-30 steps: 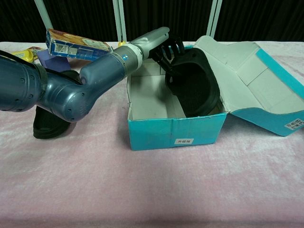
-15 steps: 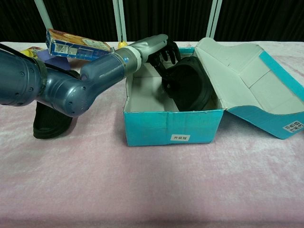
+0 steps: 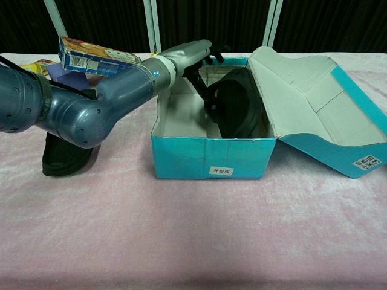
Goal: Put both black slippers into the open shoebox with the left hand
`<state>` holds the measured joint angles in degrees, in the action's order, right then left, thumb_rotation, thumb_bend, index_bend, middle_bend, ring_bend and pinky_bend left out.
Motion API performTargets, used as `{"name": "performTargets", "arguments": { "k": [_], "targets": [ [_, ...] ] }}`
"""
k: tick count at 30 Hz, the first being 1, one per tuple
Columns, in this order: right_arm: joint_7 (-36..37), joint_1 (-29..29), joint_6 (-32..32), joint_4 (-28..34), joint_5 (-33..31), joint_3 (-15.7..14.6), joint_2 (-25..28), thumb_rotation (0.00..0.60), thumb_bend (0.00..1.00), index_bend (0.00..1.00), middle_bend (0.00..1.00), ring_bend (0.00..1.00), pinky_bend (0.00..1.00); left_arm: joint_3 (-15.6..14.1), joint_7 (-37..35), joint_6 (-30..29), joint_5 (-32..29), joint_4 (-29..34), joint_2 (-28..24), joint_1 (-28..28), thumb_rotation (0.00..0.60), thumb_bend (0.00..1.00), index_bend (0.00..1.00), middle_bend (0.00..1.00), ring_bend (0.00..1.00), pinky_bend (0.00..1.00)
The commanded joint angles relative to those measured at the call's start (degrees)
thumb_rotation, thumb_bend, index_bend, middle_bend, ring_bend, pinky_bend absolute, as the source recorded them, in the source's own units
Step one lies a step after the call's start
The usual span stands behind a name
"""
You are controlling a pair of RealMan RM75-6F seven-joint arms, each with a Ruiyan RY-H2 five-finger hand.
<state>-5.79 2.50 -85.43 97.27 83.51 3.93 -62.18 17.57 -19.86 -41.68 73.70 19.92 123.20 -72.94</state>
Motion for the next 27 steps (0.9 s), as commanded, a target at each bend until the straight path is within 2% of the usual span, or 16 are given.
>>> {"name": "performTargets", "arguments": {
  "k": [1, 6, 13, 16, 18, 19, 22, 27],
  "targets": [
    [0.0, 0.0, 0.0, 0.0, 0.1, 0.0, 0.0, 0.600, 0.16, 0.10, 0.08, 0.05, 0.15, 0.1, 0.3, -0.9, 0.0, 1.5, -1.3, 0.7, 0.549, 0.00, 0.00, 0.00, 0.00, 0.00],
    [0.2, 0.0, -0.1, 0.0, 0.4, 0.0, 0.0, 0.600, 0.16, 0.10, 0.08, 0.05, 0.15, -0.2, 3.0, -1.0, 0.0, 5.4, -4.5, 1.9, 0.485, 0.00, 0.00, 0.00, 0.00, 0.00],
    [0.3, 0.1, -0.2, -0.1, 0.7, 0.0, -0.1, 0.600, 0.16, 0.10, 0.08, 0.05, 0.15, 0.6, 8.7, -0.2, -2.0, 16.4, -11.3, 4.4, 0.472, 0.00, 0.00, 0.00, 0.00, 0.00],
    [0.5, 0.1, -0.2, -0.3, 0.6, 0.0, -0.2, 0.600, 0.16, 0.10, 0.08, 0.05, 0.15, 1.4, 14.0, -1.3, -4.4, 27.2, -17.2, 7.1, 0.471, 0.00, 0.00, 0.00, 0.00, 0.00],
    [0.7, 0.3, 0.1, -0.6, 0.7, 0.1, -0.4, 0.600, 0.16, 0.10, 0.08, 0.05, 0.15, 2.1, 18.6, -5.3, -6.6, 36.8, -22.1, 10.7, 0.475, 0.00, 0.00, 0.00, 0.00, 0.01],
    [0.8, 0.5, 0.2, -0.7, 0.8, 0.1, -0.5, 0.600, 0.16, 0.10, 0.08, 0.05, 0.15, 2.3, 22.5, -6.7, -9.1, 43.1, -25.0, 12.7, 0.477, 0.00, 0.00, 0.01, 0.00, 0.03],
    [0.9, 0.7, 0.5, -0.9, 1.0, 0.2, -0.7, 0.600, 0.16, 0.10, 0.08, 0.05, 0.15, 2.1, 31.5, -7.8, -16.7, 56.2, -31.9, 16.1, 0.484, 0.00, 0.00, 0.04, 0.00, 0.09],
    [1.1, 1.3, 1.2, -1.3, 1.0, 0.3, -0.9, 0.600, 0.16, 0.10, 0.08, 0.05, 0.15, 0.5, 41.6, -12.7, -25.6, 68.5, -38.9, 19.2, 0.557, 0.00, 0.06, 0.09, 0.03, 0.15]
  ]
}}
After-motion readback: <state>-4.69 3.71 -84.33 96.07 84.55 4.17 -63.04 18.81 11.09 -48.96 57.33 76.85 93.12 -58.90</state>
